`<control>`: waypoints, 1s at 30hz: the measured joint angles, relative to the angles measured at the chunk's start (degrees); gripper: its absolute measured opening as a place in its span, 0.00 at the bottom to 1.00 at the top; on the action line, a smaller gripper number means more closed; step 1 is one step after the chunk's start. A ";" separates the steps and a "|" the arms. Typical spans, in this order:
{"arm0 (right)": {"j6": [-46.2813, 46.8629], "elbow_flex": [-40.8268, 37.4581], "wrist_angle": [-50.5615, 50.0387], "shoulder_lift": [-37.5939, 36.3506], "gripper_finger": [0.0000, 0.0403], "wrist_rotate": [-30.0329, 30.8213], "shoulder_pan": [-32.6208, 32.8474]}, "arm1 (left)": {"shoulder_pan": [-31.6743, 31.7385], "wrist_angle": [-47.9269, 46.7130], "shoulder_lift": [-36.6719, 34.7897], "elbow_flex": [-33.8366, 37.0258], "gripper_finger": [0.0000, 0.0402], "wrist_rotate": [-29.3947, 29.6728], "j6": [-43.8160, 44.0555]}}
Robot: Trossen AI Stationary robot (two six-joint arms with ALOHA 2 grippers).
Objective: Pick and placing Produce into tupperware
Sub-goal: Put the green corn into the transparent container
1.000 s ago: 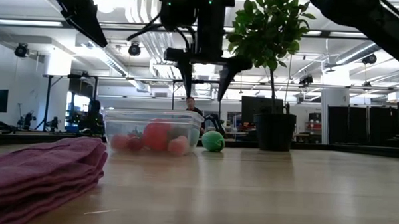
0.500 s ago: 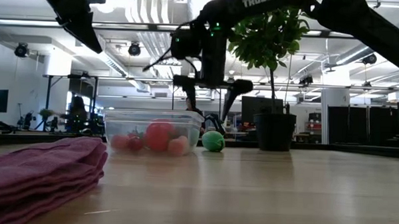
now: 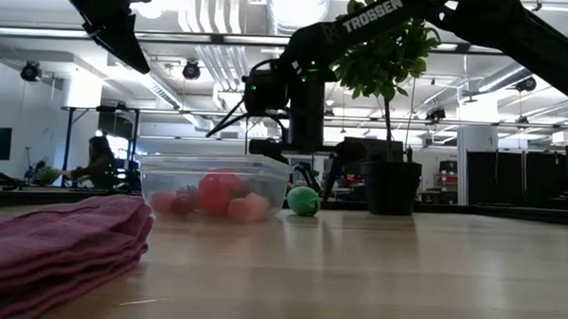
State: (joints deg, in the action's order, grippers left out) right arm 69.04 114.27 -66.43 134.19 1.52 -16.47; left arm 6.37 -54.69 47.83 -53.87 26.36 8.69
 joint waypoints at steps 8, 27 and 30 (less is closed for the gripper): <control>-1.58 -1.78 3.76 0.00 0.81 1.91 0.04 | 0.00 0.48 0.00 0.04 0.50 -0.08 -0.06; -4.64 -4.31 5.22 -0.02 0.81 2.57 -0.05 | 0.00 0.64 0.14 0.15 0.50 -0.04 -0.07; -4.86 -4.05 5.24 -0.02 0.81 2.91 -0.05 | 0.00 0.65 0.14 0.17 0.50 -0.04 -0.09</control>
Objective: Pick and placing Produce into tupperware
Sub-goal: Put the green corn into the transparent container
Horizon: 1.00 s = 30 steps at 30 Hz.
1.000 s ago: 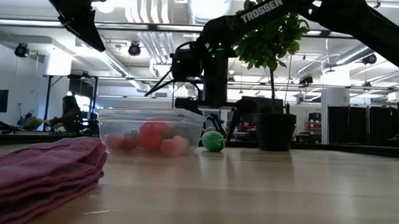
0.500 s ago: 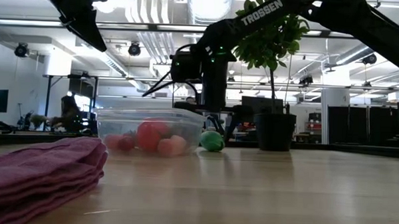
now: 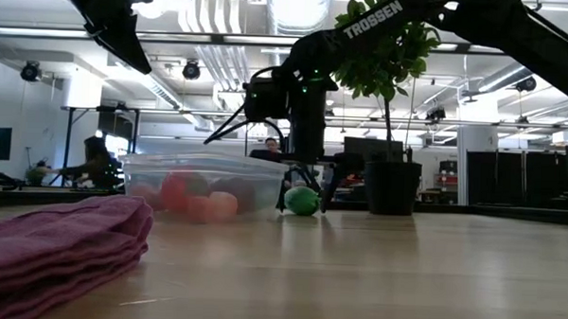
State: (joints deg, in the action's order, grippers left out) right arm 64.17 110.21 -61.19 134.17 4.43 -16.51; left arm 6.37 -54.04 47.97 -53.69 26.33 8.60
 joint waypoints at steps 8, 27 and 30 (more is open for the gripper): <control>-0.97 -0.63 0.09 0.00 0.81 0.47 -0.02 | 0.00 0.00 -0.07 0.15 0.50 0.04 0.00; -2.80 -0.66 0.17 0.00 0.81 1.65 -0.02 | -0.02 1.20 -0.06 0.41 0.50 0.05 -1.90; -2.76 -0.66 0.17 0.00 0.81 1.63 -0.02 | -0.01 1.06 -0.11 0.44 0.50 0.06 -1.86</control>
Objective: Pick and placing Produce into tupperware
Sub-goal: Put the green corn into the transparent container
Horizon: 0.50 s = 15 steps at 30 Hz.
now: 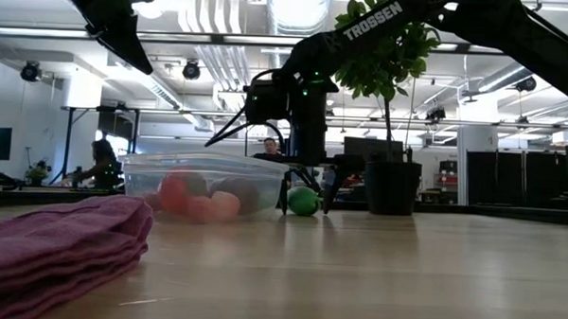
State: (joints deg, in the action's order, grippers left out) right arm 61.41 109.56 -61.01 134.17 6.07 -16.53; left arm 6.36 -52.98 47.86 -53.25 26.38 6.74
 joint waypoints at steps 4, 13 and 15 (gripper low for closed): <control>0.06 0.00 0.02 0.00 0.80 -0.02 0.00 | 0.01 -0.04 0.00 0.02 0.50 -0.03 0.31; 0.02 0.00 0.15 0.00 0.60 -0.02 0.00 | 0.01 -0.04 0.02 0.00 0.50 -0.01 0.33; 0.04 0.00 0.31 0.00 0.58 -0.03 0.00 | 0.00 -0.04 0.10 0.00 0.50 -0.03 0.33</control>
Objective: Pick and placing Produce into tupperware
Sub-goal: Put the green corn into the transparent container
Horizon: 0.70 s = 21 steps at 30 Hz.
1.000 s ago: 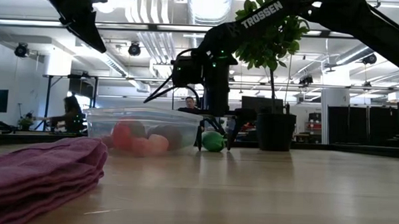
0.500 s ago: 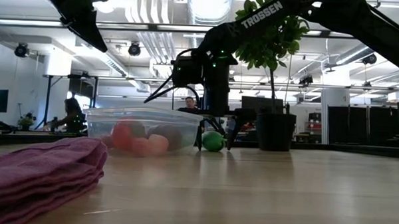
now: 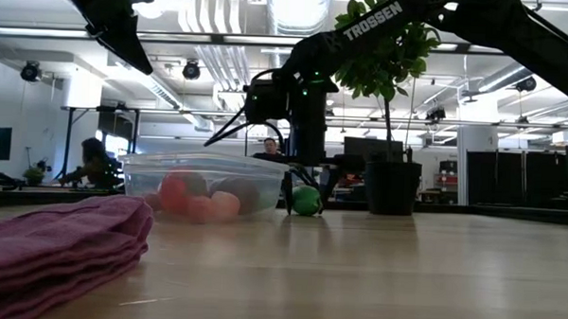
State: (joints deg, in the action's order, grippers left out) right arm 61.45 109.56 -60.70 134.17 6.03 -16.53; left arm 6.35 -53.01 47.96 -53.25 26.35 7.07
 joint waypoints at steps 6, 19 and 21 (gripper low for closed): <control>-0.66 3.71 -0.05 0.00 0.57 0.01 0.38 | 0.02 0.00 0.00 0.02 0.50 0.00 0.02; -9.49 25.54 -6.61 -0.31 0.58 -3.69 10.22 | 0.02 -0.96 -1.85 0.01 0.50 0.00 0.13; -9.20 25.22 -6.31 -0.46 0.58 -4.50 12.66 | 0.00 -1.06 -2.81 0.00 0.50 0.00 0.12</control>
State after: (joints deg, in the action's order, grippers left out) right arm 52.25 134.78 -67.01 133.71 1.53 -3.87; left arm 6.36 -54.07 45.15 -53.25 26.35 7.19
